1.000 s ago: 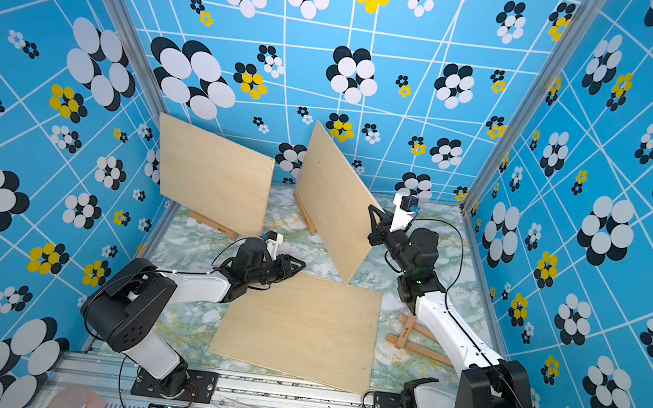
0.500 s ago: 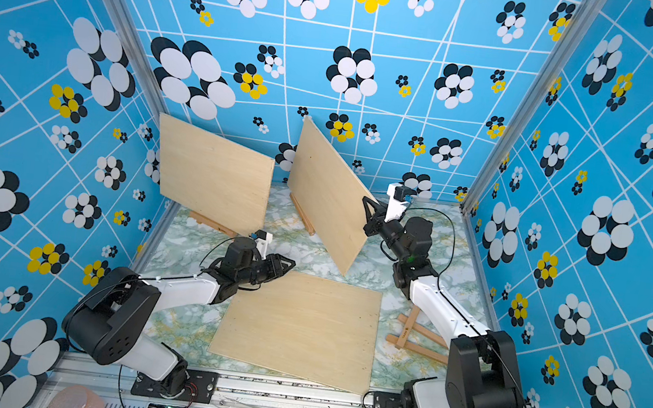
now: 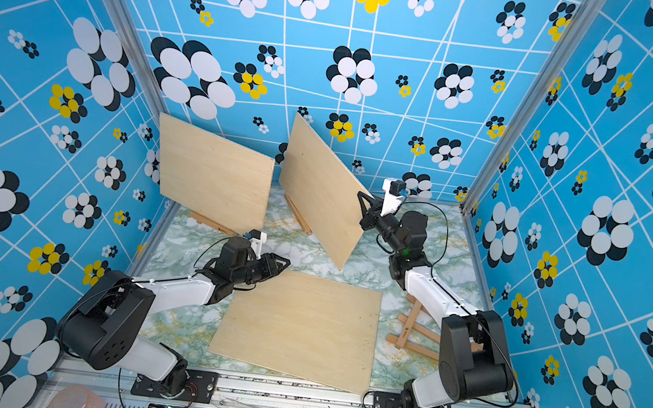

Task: Assemble the easel
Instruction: Place the drawing board on the easel.

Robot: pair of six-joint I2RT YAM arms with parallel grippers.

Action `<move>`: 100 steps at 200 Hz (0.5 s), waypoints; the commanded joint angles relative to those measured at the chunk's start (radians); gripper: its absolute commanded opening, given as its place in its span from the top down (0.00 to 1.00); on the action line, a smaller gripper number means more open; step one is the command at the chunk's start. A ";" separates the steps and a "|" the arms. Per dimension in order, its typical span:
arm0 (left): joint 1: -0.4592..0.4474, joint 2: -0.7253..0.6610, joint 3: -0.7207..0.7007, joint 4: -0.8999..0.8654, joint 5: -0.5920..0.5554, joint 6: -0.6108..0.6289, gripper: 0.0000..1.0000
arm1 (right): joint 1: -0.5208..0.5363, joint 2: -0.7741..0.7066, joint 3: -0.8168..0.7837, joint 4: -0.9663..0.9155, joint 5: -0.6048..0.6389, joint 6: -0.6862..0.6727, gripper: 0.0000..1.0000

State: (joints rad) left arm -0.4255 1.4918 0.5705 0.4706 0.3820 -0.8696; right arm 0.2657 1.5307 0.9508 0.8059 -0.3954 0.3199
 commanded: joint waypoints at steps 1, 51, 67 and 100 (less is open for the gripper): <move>0.011 -0.014 -0.018 -0.006 0.014 0.021 0.58 | 0.010 0.021 0.057 0.112 -0.063 0.041 1.00; 0.023 -0.001 -0.022 0.003 0.023 0.018 0.58 | 0.010 0.084 0.096 0.135 -0.080 0.062 1.00; 0.029 0.000 -0.026 0.003 0.025 0.018 0.58 | 0.010 0.108 0.118 0.146 -0.092 0.075 1.00; 0.040 -0.004 -0.035 0.004 0.029 0.018 0.58 | 0.010 0.159 0.163 0.162 -0.112 0.094 1.00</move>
State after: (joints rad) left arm -0.3988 1.4918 0.5552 0.4713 0.3943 -0.8700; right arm 0.2657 1.6585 1.0531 0.8612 -0.4309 0.3523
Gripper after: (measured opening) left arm 0.418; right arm 0.099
